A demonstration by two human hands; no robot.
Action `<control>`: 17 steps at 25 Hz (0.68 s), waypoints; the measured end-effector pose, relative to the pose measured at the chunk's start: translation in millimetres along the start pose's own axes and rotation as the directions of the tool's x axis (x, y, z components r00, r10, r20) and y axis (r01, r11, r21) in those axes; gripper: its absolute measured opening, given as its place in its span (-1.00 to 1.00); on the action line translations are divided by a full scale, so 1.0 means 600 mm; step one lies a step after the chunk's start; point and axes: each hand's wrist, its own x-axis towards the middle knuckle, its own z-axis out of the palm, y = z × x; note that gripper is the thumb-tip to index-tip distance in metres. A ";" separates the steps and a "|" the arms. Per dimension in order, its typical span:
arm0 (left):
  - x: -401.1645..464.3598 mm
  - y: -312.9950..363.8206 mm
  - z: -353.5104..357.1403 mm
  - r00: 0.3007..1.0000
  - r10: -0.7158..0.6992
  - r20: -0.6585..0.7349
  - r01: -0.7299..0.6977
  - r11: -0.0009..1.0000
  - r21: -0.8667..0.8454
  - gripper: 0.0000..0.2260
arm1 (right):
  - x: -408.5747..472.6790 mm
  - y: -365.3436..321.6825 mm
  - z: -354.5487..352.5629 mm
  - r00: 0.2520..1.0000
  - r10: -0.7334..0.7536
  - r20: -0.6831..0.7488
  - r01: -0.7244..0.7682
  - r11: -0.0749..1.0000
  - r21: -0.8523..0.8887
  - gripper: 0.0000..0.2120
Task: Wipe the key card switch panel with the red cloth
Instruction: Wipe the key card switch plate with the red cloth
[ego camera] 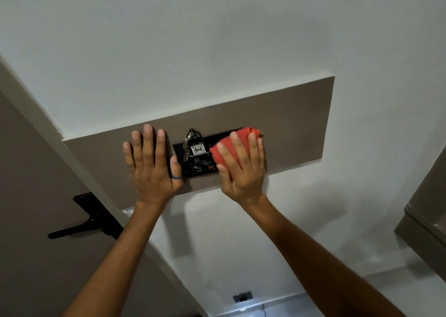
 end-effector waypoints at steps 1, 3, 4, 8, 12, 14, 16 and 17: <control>0.003 0.001 -0.002 1.000 -0.006 -0.001 0.006 1.000 0.002 -0.43 | 0.009 0.001 0.002 1.000 -0.006 -0.008 0.005 1.000 -0.011 -0.63; 0.006 0.002 -0.005 1.000 -0.003 -0.002 0.003 1.000 0.004 -0.43 | 0.050 -0.007 0.022 0.999 0.036 -0.039 -0.037 0.999 -0.016 -0.63; 0.008 0.002 -0.005 1.000 0.001 -0.003 -0.001 1.000 0.007 -0.43 | 0.071 -0.010 0.031 0.997 0.055 -0.055 -0.055 0.998 -0.002 -0.63; 0.005 0.000 -0.006 1.000 0.000 -0.002 0.000 1.000 0.000 -0.43 | 0.066 0.042 0.007 0.982 -0.185 -0.037 0.187 0.981 0.044 -0.61; 0.007 0.000 -0.004 1.000 0.006 0.000 -0.006 1.000 -0.004 -0.44 | 0.060 -0.015 0.017 0.986 0.141 -0.085 -0.135 0.988 0.070 -0.63; 0.004 -0.003 -0.003 1.000 0.009 0.010 -0.009 1.000 -0.002 -0.44 | 0.056 -0.037 0.020 0.986 0.158 -0.058 -0.153 0.985 0.083 -0.63; 0.001 -0.001 -0.001 1.000 0.003 0.009 -0.003 1.000 -0.018 -0.44 | 0.057 -0.008 0.009 0.999 -0.038 -0.019 0.039 0.998 0.055 -0.61; 0.002 -0.001 -0.001 1.000 -0.006 0.007 0.006 1.000 -0.018 -0.44 | 0.060 0.001 0.007 0.998 -0.050 -0.022 0.051 0.998 0.043 -0.60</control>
